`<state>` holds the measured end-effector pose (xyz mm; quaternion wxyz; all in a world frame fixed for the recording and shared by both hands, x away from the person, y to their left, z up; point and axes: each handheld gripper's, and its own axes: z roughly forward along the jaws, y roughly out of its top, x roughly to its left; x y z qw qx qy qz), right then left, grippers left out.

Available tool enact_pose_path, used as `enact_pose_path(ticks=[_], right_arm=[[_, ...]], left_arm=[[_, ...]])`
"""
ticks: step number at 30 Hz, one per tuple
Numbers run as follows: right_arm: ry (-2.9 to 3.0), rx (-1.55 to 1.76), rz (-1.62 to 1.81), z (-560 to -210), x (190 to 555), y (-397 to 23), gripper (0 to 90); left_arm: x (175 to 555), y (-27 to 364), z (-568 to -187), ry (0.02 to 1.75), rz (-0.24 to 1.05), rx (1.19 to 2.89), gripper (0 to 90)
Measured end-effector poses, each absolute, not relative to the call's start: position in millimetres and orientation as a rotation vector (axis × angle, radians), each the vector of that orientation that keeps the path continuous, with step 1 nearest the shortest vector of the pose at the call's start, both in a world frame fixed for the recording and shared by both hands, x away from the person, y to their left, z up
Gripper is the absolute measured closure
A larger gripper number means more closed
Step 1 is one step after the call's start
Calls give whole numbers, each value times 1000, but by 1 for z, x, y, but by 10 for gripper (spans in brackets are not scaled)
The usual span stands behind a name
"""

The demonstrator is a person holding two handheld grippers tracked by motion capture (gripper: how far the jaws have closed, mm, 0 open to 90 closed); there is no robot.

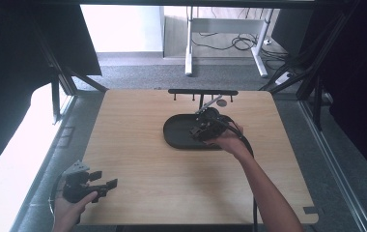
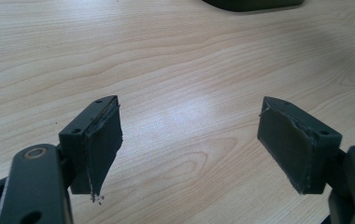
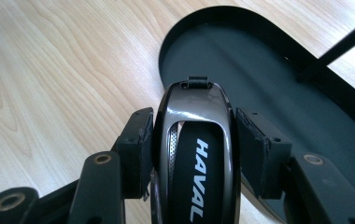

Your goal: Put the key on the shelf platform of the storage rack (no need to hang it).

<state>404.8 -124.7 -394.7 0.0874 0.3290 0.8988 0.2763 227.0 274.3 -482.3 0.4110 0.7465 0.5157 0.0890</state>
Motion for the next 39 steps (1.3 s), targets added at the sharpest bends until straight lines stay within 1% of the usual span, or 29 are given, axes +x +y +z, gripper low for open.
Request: enact_pose_path(ticks=[6, 21, 39], right_arm=[[2663, 1026, 800, -399, 415, -132, 490], [2648, 1089, 748, -413, 440, -135, 491], [2690, 1135, 702, -449, 472, -118, 490]], left_arm=[[227, 274, -482, 1297, 224, 1882, 221], [227, 275, -482, 1301, 226, 1876, 221], [227, 273, -483, 1293, 220, 1884, 221]])
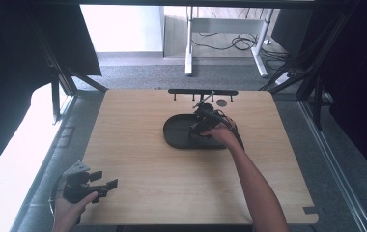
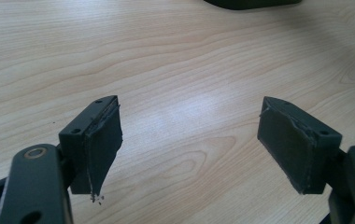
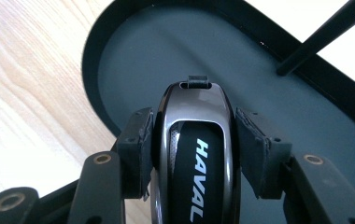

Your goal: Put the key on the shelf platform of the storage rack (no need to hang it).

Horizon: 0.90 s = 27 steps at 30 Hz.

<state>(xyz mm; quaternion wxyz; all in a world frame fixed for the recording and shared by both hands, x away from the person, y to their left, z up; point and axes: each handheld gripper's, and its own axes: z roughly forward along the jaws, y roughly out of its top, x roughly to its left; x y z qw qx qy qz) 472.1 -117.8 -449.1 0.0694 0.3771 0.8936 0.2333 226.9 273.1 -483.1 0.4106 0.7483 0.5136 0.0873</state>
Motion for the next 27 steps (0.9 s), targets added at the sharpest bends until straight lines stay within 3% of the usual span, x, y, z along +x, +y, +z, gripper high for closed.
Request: enact_pose_path(ticks=[27], right_arm=[[2648, 1180, 600, -486, 489, -133, 490]], left_arm=[[227, 272, -484, 1293, 219, 1891, 218]])
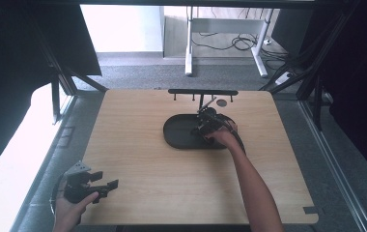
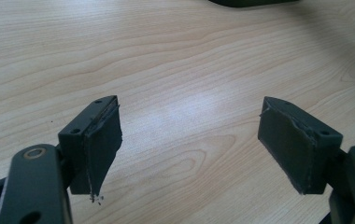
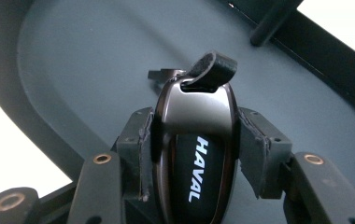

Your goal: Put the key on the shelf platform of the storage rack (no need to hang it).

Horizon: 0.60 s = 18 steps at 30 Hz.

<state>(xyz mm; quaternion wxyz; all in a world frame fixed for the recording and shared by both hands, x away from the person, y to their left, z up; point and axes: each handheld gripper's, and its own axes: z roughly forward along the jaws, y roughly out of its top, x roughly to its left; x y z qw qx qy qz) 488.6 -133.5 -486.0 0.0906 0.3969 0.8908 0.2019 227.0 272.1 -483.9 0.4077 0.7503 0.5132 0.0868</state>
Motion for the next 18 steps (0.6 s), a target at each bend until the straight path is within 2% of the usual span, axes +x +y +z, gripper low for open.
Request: enact_pose_path(ticks=[18], right_arm=[[2653, 1198, 524, -503, 495, -137, 489]], left_arm=[[227, 272, -485, 1299, 219, 1890, 218]])
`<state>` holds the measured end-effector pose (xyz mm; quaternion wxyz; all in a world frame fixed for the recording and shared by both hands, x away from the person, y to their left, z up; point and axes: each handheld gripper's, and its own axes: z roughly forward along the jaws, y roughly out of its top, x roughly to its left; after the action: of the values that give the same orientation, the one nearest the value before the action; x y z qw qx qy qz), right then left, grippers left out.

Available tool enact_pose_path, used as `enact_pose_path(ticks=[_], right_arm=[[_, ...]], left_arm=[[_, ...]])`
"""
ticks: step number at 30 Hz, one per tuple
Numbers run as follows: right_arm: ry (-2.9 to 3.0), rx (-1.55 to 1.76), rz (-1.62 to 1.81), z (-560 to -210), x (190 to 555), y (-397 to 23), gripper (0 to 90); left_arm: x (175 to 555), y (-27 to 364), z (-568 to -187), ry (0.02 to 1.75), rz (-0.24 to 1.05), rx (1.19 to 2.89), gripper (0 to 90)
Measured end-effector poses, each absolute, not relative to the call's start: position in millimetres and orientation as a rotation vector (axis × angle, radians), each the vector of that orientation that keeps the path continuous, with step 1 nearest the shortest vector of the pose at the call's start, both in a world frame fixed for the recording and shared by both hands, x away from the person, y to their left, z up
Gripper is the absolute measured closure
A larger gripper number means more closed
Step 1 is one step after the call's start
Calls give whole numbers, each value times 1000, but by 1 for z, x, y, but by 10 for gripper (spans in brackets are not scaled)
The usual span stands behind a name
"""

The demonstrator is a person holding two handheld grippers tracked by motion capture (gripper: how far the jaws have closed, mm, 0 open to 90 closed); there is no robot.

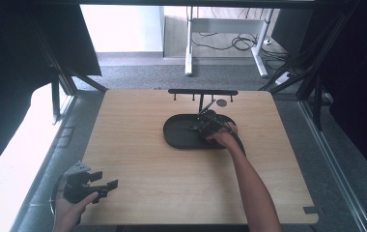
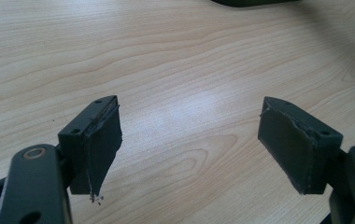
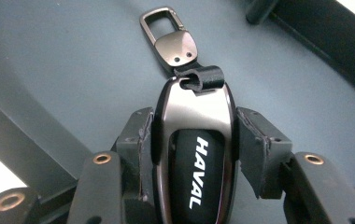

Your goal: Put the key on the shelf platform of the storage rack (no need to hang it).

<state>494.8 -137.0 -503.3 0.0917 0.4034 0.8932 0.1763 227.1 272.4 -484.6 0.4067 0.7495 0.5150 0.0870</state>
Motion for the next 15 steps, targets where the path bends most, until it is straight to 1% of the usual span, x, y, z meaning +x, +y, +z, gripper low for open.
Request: enact_pose_path(ticks=[11, 15], right_arm=[[2647, 1217, 542, -508, 497, -144, 485], [2645, 1197, 544, -508, 496, -143, 460]], left_arm=[[227, 272, -485, 1297, 216, 1894, 218], [227, 272, -485, 1298, 217, 1894, 218]])
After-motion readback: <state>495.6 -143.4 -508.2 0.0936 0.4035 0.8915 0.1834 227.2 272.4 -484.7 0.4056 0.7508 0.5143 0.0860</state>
